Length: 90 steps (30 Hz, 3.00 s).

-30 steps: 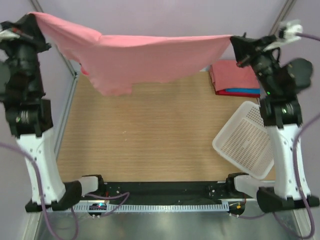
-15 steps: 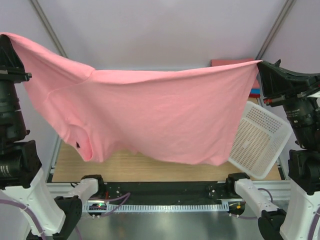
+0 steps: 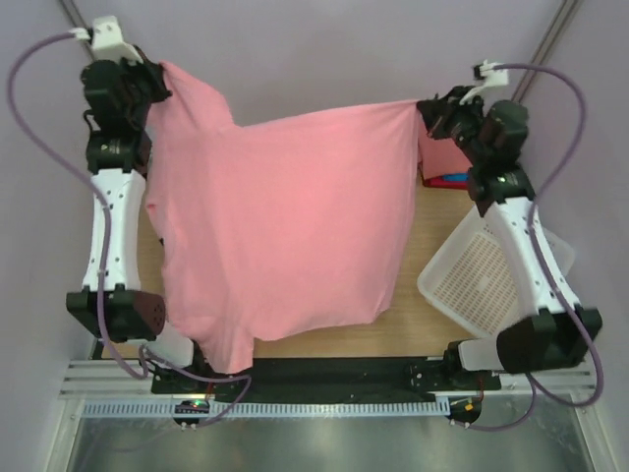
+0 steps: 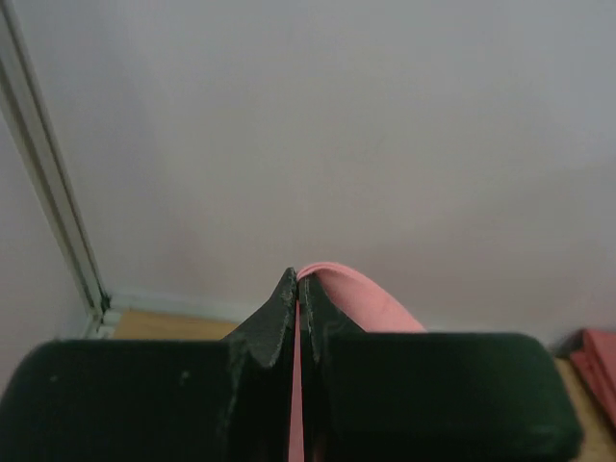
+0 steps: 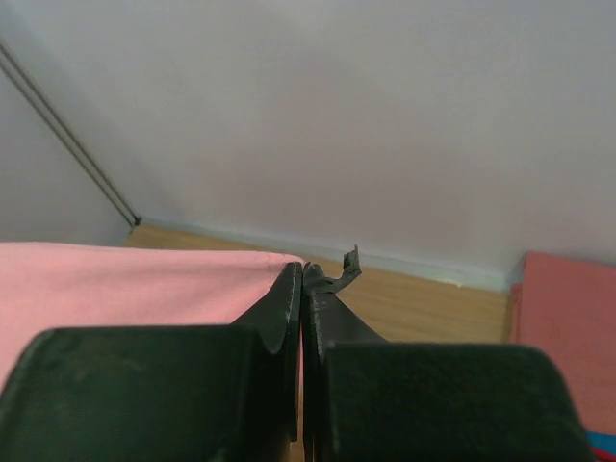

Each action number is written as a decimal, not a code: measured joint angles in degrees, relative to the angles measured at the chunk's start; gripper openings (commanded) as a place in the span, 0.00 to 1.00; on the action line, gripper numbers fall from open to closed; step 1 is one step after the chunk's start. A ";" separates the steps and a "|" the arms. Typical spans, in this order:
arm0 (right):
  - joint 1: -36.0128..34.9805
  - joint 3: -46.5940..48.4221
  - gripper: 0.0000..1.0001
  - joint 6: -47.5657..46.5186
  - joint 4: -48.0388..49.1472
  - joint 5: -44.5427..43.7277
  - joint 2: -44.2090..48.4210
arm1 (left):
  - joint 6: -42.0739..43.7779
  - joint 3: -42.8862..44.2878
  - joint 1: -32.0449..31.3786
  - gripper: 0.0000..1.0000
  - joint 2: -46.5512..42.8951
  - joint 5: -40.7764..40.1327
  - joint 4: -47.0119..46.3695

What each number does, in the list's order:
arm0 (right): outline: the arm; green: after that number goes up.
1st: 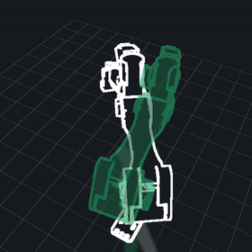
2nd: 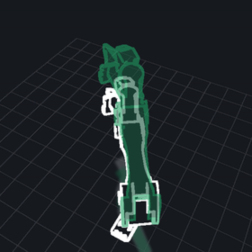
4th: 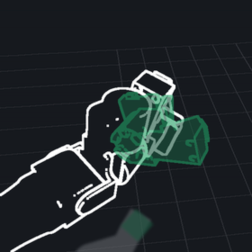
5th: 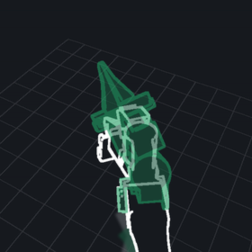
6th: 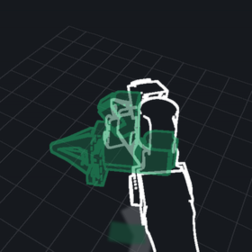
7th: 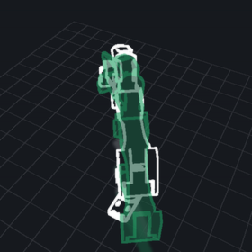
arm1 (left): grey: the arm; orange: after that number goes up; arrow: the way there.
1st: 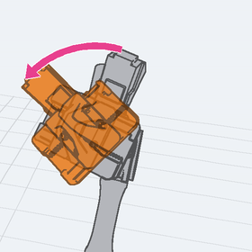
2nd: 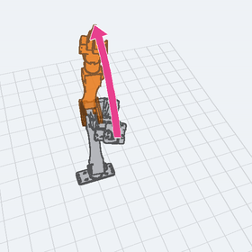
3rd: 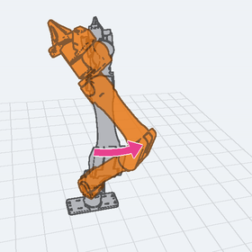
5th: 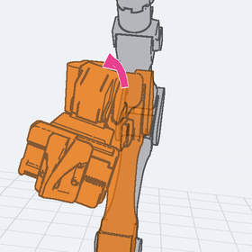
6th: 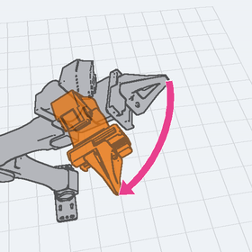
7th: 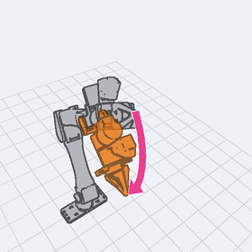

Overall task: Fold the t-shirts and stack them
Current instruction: Flatten the tshirt out, then fold the tshirt

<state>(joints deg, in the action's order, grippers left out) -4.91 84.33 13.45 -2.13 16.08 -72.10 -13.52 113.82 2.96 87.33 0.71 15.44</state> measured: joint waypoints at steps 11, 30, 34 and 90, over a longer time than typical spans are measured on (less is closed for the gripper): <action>0.04 3.15 0.01 1.70 14.60 4.61 -48.39 | 0.44 -15.72 0.00 0.00 29.81 2.01 -10.25; 1.29 35.82 0.01 3.56 12.44 4.46 -73.24 | -1.29 4.74 0.72 0.00 44.52 2.38 -7.45; 1.38 36.26 0.01 2.99 10.29 4.20 -73.24 | -2.64 -0.33 1.25 0.00 38.66 1.88 -2.99; 3.21 7.41 0.01 -8.85 -6.21 -2.69 -51.54 | -8.68 -35.69 0.37 0.00 11.02 1.99 28.06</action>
<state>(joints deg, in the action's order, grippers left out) -1.69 91.74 4.60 -8.34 13.39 -123.63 -22.20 78.13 3.33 98.35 2.70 43.51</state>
